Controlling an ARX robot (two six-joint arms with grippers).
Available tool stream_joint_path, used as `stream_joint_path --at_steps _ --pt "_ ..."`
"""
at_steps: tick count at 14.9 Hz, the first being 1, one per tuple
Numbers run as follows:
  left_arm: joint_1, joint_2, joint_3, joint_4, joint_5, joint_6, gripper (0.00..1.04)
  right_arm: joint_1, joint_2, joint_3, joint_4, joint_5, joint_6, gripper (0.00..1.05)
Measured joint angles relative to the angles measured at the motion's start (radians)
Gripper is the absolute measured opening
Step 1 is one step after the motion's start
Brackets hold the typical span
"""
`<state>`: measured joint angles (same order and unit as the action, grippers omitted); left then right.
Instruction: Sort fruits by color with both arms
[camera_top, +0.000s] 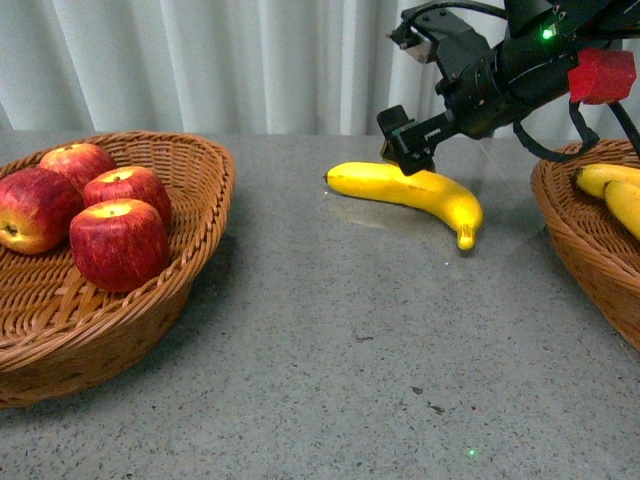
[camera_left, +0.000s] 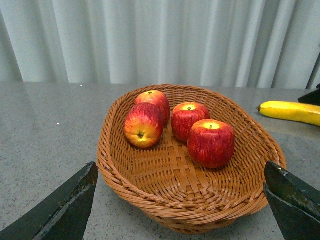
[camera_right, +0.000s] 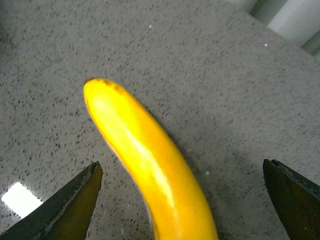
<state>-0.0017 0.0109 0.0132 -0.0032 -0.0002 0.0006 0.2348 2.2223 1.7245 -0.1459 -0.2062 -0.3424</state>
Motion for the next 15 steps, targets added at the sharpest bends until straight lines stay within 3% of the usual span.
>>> stream_joint_path --at_steps 5,11,15 --pt "0.0 0.0 0.0 0.0 0.0 0.0 0.98 0.008 0.084 0.102 -0.081 -0.002 -0.043 0.98" --pt "0.0 0.0 0.0 0.0 0.0 0.0 0.98 0.024 0.201 0.293 -0.307 -0.004 -0.013 0.97" --pt "0.0 0.0 0.0 0.0 0.0 0.0 0.98 0.034 0.2 0.286 -0.278 0.001 -0.015 0.53"
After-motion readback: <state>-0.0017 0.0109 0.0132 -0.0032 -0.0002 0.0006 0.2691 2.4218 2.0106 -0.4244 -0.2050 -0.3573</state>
